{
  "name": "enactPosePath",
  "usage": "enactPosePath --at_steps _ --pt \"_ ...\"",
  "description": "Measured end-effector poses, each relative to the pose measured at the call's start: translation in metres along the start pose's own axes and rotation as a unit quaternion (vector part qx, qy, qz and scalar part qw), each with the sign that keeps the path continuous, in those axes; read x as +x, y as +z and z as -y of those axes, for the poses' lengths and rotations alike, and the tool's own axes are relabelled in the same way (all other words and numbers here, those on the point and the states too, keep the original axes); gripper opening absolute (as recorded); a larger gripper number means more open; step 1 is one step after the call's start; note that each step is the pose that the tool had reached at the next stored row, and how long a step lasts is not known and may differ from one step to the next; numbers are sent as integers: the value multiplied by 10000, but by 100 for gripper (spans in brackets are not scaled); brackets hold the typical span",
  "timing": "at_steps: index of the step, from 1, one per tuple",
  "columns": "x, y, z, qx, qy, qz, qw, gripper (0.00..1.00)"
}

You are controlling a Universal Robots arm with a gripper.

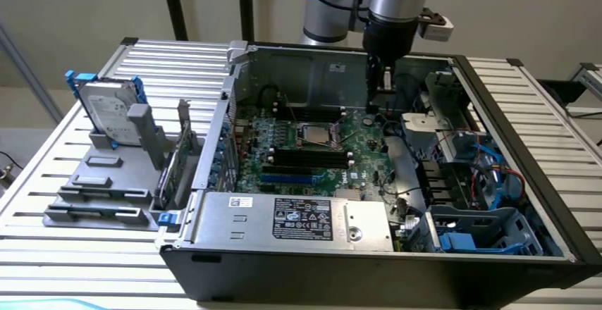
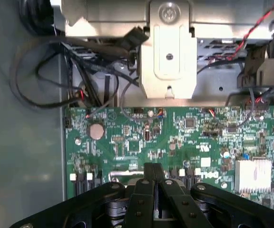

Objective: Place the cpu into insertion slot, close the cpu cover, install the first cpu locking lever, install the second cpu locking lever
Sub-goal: 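Close the cpu cover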

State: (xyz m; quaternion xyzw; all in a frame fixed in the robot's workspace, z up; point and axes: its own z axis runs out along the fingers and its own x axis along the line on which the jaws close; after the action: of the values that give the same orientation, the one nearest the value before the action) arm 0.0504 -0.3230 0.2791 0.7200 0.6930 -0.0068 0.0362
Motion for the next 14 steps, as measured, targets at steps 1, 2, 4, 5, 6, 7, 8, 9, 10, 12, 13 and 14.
enactPosePath --at_steps 1,2,4,5,6,7,8,9,10,12,13,14 --pt "2 18 -23 0 -1 2 10000 11" --pt "3 37 -37 -1 -3 0 10000 11" --pt "6 73 -52 -1 -9 1 10000 11" --pt "7 91 -52 -1 -13 1 10000 11" --pt "8 110 -51 -1 -17 1 10000 11" --pt "9 128 -50 -1 -21 0 10000 11" --pt "11 147 -50 -1 -23 0 10000 11" --pt "12 164 -48 -2 -24 0 10000 11" --pt "12 183 -45 -3 -25 -1 10000 11" --pt "14 218 -35 -6 -28 -3 10000 11" --pt "15 237 -27 -8 -30 -7 10000 11" --pt "16 254 -19 -10 -32 -12 10000 11"
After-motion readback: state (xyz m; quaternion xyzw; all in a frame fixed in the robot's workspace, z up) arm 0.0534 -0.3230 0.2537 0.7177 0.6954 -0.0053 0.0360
